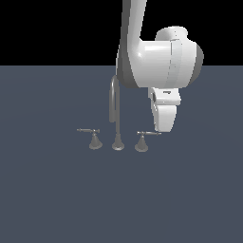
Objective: Turn on the faucet by rotating a designated handle.
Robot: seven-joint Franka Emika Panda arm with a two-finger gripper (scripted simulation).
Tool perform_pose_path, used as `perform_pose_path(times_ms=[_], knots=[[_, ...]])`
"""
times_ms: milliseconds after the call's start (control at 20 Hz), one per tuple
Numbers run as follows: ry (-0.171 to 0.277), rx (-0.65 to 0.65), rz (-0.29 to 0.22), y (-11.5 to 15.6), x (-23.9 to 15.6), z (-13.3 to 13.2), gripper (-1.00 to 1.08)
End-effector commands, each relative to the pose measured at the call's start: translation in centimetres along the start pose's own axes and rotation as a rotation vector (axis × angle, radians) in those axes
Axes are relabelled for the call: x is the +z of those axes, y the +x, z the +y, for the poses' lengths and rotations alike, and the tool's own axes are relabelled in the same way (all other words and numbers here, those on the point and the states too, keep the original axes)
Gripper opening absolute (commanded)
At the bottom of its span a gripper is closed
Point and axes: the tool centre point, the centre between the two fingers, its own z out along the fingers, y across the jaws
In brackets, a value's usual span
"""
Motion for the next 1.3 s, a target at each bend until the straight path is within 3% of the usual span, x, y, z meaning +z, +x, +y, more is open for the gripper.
perform_pose_path(times_ms=[0, 200, 300, 1000, 1100, 1250], knots=[[-0.037, -0.013, -0.007, -0.4, 1.7, 2.2, -1.00], [-0.037, -0.013, -0.007, 0.2, 1.6, 3.5, -1.00], [-0.018, -0.019, -0.009, -0.3, 1.2, 2.3, -1.00], [-0.036, -0.013, -0.007, -1.2, 1.4, 7.6, -1.00], [-0.015, 0.001, -0.002, -0.2, 0.9, 6.4, -1.00], [-0.021, -0.003, -0.003, -1.6, 1.1, 7.3, -1.00]])
